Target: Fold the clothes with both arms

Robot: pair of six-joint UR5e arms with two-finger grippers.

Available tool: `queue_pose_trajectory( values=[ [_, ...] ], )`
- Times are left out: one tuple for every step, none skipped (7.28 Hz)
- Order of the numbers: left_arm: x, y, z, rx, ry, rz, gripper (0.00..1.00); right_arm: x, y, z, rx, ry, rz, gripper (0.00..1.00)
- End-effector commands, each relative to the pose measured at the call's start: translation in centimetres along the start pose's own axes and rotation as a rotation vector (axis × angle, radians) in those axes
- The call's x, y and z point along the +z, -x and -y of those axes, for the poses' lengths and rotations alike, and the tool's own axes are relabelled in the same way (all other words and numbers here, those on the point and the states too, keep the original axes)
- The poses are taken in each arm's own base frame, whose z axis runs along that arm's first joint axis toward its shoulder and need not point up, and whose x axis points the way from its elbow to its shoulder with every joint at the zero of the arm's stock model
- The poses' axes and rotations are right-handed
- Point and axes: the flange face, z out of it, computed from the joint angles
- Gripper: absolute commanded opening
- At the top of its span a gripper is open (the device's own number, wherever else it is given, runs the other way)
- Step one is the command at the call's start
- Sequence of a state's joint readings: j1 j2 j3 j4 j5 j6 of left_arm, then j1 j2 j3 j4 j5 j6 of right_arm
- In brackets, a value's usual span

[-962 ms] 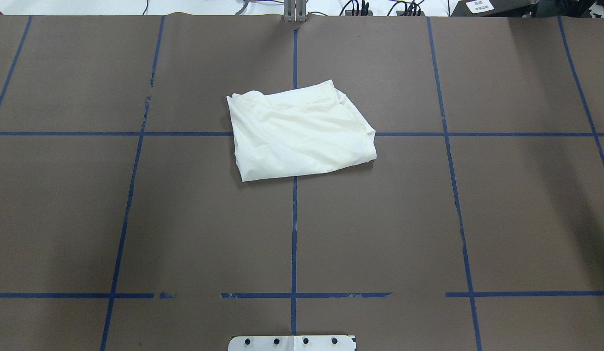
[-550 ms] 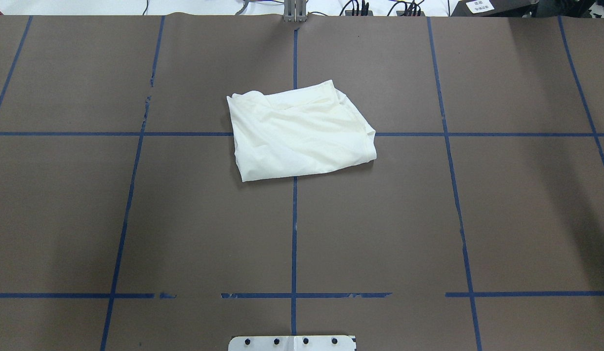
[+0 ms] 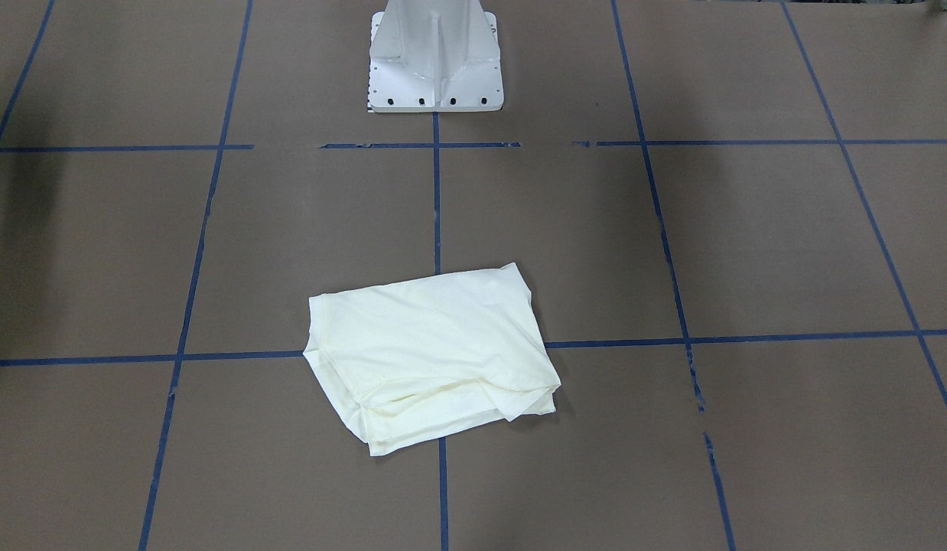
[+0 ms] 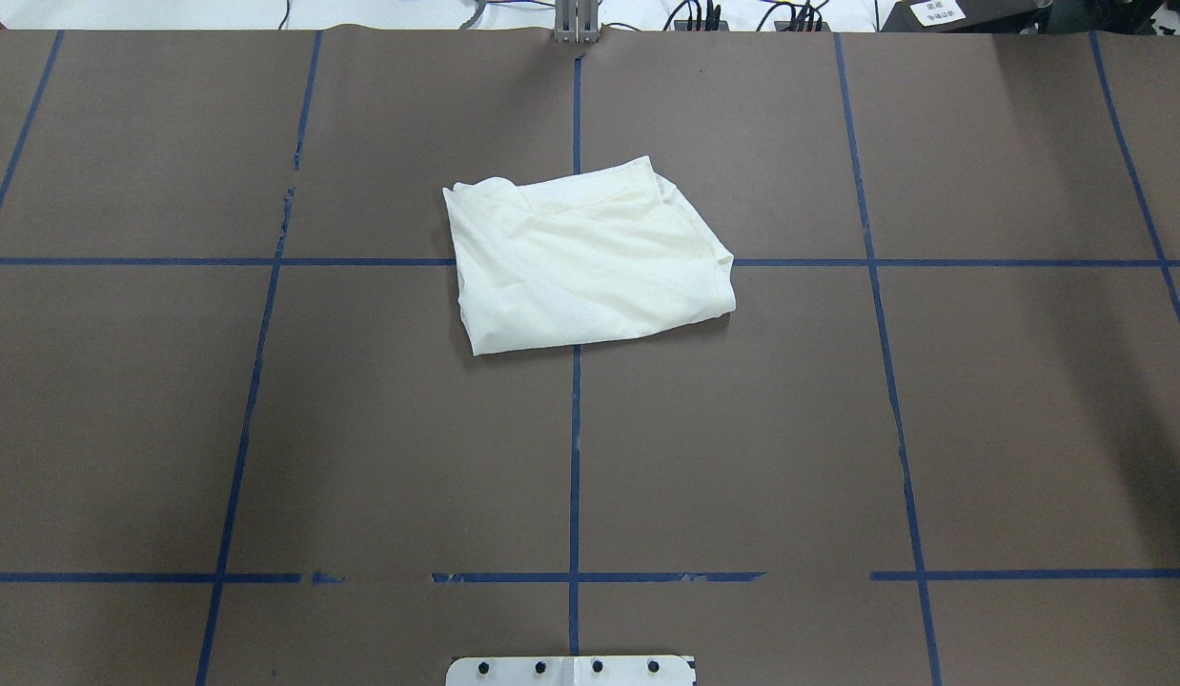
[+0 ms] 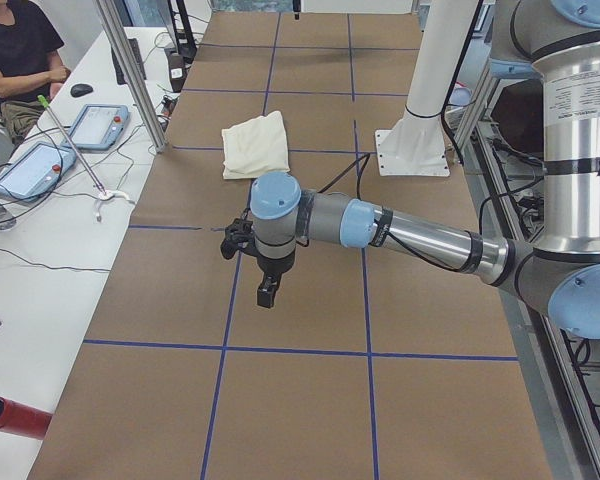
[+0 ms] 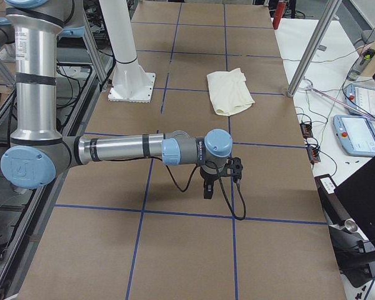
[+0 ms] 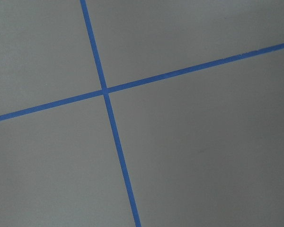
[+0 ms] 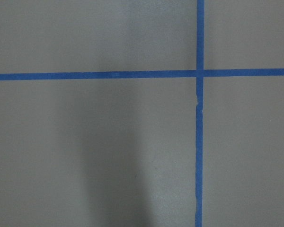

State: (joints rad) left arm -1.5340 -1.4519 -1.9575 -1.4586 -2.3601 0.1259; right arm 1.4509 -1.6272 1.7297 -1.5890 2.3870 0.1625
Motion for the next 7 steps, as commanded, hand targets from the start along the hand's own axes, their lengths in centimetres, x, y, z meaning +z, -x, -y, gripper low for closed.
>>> queue_pose_trajectory(
  values=[
    [-2.0,-1.8,0.3,0.034,-0.040,0.008,1.00,0.2,0.2,0.1,-0.006,0.003,-0.005,1.00],
    [-3.3,-1.4,0.1,0.021,-0.068,0.015,1.00,0.7,-0.2,0.1,0.003,0.013,-0.005,1.00],
    [-3.3,-1.3,-0.1,0.020,-0.068,0.014,1.00,0.8,-0.2,0.2,0.001,0.012,-0.005,1.00],
    [-3.3,-1.3,0.0,0.020,-0.068,0.013,1.00,0.8,-0.2,0.3,0.001,0.012,-0.008,1.00],
    [-3.3,-1.3,-0.2,0.018,-0.068,0.013,1.00,0.7,-0.4,0.4,-0.001,0.007,-0.028,1.00],
    [-3.3,-1.1,-0.2,0.015,-0.067,0.013,1.00,0.7,-0.4,0.4,-0.002,0.005,-0.034,1.00],
    [-2.5,-0.3,-0.3,-0.001,-0.050,0.011,1.00,0.7,-0.4,0.4,-0.002,0.005,-0.034,1.00]
  ],
)
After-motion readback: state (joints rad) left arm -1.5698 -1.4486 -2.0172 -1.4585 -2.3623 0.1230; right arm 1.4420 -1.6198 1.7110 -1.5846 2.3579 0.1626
